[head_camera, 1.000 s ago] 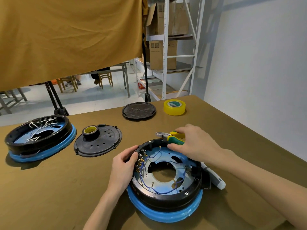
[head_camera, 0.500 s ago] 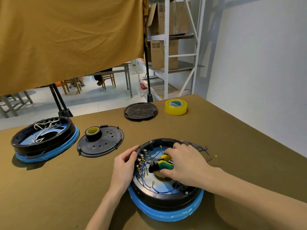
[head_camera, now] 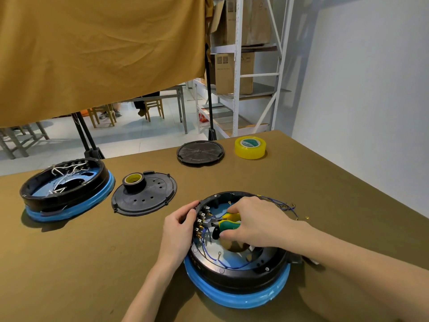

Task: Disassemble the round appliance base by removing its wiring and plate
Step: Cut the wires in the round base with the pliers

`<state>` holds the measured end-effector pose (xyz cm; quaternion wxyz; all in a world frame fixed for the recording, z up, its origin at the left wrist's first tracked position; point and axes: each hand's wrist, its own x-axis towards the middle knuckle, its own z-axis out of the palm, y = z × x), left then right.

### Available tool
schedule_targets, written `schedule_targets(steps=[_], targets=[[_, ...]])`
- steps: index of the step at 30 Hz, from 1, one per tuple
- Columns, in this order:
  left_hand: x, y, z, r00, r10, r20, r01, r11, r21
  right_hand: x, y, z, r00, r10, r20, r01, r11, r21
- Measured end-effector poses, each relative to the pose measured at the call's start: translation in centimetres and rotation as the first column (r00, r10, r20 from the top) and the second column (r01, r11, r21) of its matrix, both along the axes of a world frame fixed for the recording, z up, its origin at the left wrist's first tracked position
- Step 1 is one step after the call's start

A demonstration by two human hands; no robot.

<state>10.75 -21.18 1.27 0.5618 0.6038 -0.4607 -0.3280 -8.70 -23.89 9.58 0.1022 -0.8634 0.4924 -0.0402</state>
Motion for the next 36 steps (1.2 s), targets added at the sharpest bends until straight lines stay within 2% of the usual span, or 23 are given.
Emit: schedule_targets(steps=[10, 16, 21, 26, 31, 33, 36], targets=[[0.0, 0.1, 0.2, 1.0, -0.006, 0.022, 0.005, 1.0, 0.017, 2.0, -0.4, 3.1, 0.958, 0.107, -0.266, -0.126, 0.991, -0.055], [-0.1, 0.2, 0.3, 1.0, -0.002, 0.028, 0.001, 0.999, 0.032, 2.0, -0.6, 3.7, 0.957, 0.106, -0.272, -0.097, 0.994, 0.044], [-0.2, 0.1, 0.3, 1.0, 0.003, -0.015, -0.002, 0.999, 0.042, 2.6, -0.4, 2.7, 0.958, 0.111, -0.263, -0.133, 0.989, -0.067], [-0.1, 0.2, 0.2, 1.0, 0.003, 0.006, -0.003, 0.999, 0.033, 2.2, 0.1, 2.0, 0.964, 0.097, -0.246, -0.136, 0.98, -0.148], [0.1, 0.1, 0.2, 0.999, -0.004, 0.032, 0.003, 1.0, 0.03, 1.7, 1.5, -0.2, 0.925, 0.138, -0.354, -0.265, 0.902, -0.341], [0.1, 0.0, 0.2, 0.999, -0.004, 0.034, 0.002, 1.0, 0.031, 1.6, 1.3, -0.2, 0.95, 0.138, -0.281, -0.221, 0.932, -0.289], [0.1, 0.1, 0.2, 0.999, -0.012, 0.038, 0.01, 0.999, 0.04, 0.9, -0.1, 1.0, 0.991, 0.076, -0.114, -0.082, 0.995, -0.049]])
